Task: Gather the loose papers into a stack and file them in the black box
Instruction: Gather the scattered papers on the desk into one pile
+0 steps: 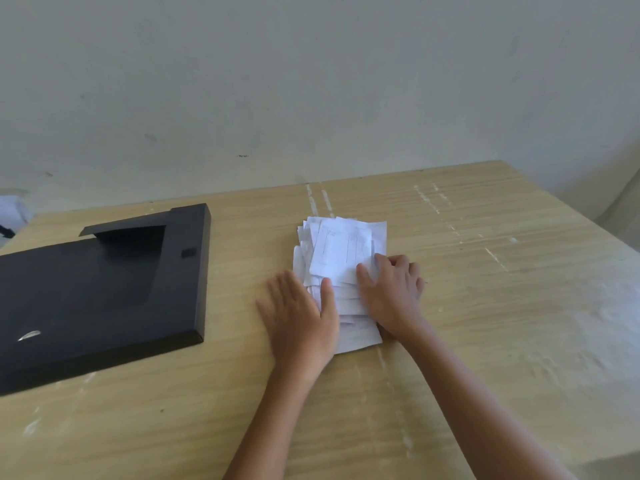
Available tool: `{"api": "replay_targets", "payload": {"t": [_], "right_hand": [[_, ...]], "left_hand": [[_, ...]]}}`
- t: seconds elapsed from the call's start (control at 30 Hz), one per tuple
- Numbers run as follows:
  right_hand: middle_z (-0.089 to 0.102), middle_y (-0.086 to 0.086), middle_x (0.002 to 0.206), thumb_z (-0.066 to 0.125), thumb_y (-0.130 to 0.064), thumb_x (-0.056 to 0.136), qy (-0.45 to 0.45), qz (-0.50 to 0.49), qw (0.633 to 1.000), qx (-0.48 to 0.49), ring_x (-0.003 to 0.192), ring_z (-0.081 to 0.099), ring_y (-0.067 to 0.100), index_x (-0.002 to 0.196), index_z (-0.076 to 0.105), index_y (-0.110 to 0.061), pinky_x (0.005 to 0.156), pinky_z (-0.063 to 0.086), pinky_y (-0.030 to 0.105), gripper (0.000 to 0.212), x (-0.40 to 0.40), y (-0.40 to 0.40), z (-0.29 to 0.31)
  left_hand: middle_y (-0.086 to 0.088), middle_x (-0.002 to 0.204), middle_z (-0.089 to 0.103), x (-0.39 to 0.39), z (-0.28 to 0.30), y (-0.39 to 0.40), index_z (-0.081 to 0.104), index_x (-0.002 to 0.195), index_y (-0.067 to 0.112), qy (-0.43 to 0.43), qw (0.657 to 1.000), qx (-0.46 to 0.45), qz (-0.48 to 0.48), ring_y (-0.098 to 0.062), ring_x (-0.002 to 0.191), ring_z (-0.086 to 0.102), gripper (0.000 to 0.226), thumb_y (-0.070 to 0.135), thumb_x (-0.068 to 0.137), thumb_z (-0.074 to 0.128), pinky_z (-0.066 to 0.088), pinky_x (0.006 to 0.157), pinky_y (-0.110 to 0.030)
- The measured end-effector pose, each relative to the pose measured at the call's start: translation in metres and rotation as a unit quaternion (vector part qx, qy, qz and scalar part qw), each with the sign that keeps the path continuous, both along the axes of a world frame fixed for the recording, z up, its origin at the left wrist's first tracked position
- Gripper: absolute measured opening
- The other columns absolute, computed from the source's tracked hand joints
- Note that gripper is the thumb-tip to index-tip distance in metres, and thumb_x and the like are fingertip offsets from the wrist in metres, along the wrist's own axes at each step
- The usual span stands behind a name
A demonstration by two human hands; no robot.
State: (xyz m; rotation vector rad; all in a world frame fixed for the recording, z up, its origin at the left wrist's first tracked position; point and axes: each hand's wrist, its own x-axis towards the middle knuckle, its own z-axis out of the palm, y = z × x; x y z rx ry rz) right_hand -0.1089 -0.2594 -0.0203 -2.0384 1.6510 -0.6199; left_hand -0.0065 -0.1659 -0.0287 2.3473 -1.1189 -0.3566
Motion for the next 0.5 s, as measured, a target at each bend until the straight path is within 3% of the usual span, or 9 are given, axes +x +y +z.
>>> {"api": "replay_targets", "payload": {"t": [0.1, 0.17, 0.23, 0.3, 0.4, 0.5], "right_hand": [[0.043, 0.013, 0.141, 0.042, -0.043, 0.099, -0.053, -0.008, 0.998, 0.03, 0.131, 0.032, 0.033, 0.136, 0.051, -0.013, 0.108, 0.024, 0.043, 0.048, -0.004, -0.006, 0.007], [0.042, 0.015, 0.146, 0.043, -0.041, 0.099, -0.068, -0.007, 0.997, 0.034, 0.135, 0.031, 0.034, 0.144, 0.045, -0.014, 0.11, 0.024, 0.043, 0.052, -0.009, -0.016, 0.012], [0.039, 0.013, 0.151, 0.045, -0.042, 0.099, -0.041, 0.023, 0.998, 0.036, 0.14, 0.029, 0.033, 0.149, 0.039, -0.017, 0.113, 0.023, 0.044, 0.056, -0.011, -0.022, 0.013], [0.032, 0.008, 0.157, 0.046, -0.045, 0.098, -0.001, 0.066, 0.997, 0.041, 0.145, 0.024, 0.029, 0.15, 0.037, -0.022, 0.116, 0.017, 0.047, 0.057, -0.007, -0.02, 0.012], [0.023, 0.007, 0.162, 0.048, -0.046, 0.098, 0.027, 0.099, 0.994, 0.03, 0.149, 0.019, 0.024, 0.148, 0.04, -0.027, 0.119, 0.009, 0.047, 0.055, 0.005, -0.013, 0.004], [0.017, 0.011, 0.163, 0.046, -0.042, 0.099, 0.007, 0.104, 0.994, 0.031, 0.151, 0.016, 0.023, 0.15, 0.036, -0.023, 0.122, 0.002, 0.049, 0.056, 0.008, -0.011, -0.001]], "left_hand": [[-0.001, 0.171, -0.005, 0.015, 0.005, 0.022, -0.008, 0.161, 0.015, 0.067, 0.996, -0.054, -0.038, -0.018, 0.156, -0.01, 0.095, 0.072, 0.094, 0.028, -0.003, 0.126, -0.045], [0.001, 0.17, -0.006, 0.025, 0.004, 0.044, -0.005, 0.161, 0.018, -0.001, 0.998, -0.018, -0.06, -0.022, 0.156, -0.014, 0.102, 0.08, 0.088, 0.031, -0.002, 0.126, -0.047], [-0.002, 0.17, -0.001, 0.031, 0.001, 0.059, 0.009, 0.16, 0.023, -0.098, 0.99, 0.04, -0.091, -0.027, 0.156, -0.013, 0.1, 0.086, 0.084, 0.026, -0.001, 0.125, -0.053], [-0.005, 0.17, -0.004, 0.028, -0.003, 0.062, 0.008, 0.16, 0.025, -0.145, 0.979, 0.088, -0.114, -0.031, 0.155, -0.016, 0.098, 0.086, 0.084, 0.02, -0.004, 0.124, -0.055], [-0.002, 0.17, -0.01, 0.015, -0.003, 0.054, 0.001, 0.162, 0.029, -0.168, 0.97, 0.108, -0.142, -0.034, 0.153, -0.021, 0.089, 0.08, 0.09, 0.016, -0.01, 0.122, -0.058], [0.003, 0.17, -0.009, 0.014, 0.001, 0.048, -0.002, 0.162, 0.026, -0.138, 0.975, 0.086, -0.149, -0.029, 0.154, -0.02, 0.088, 0.077, 0.092, 0.016, -0.011, 0.122, -0.056]]}}
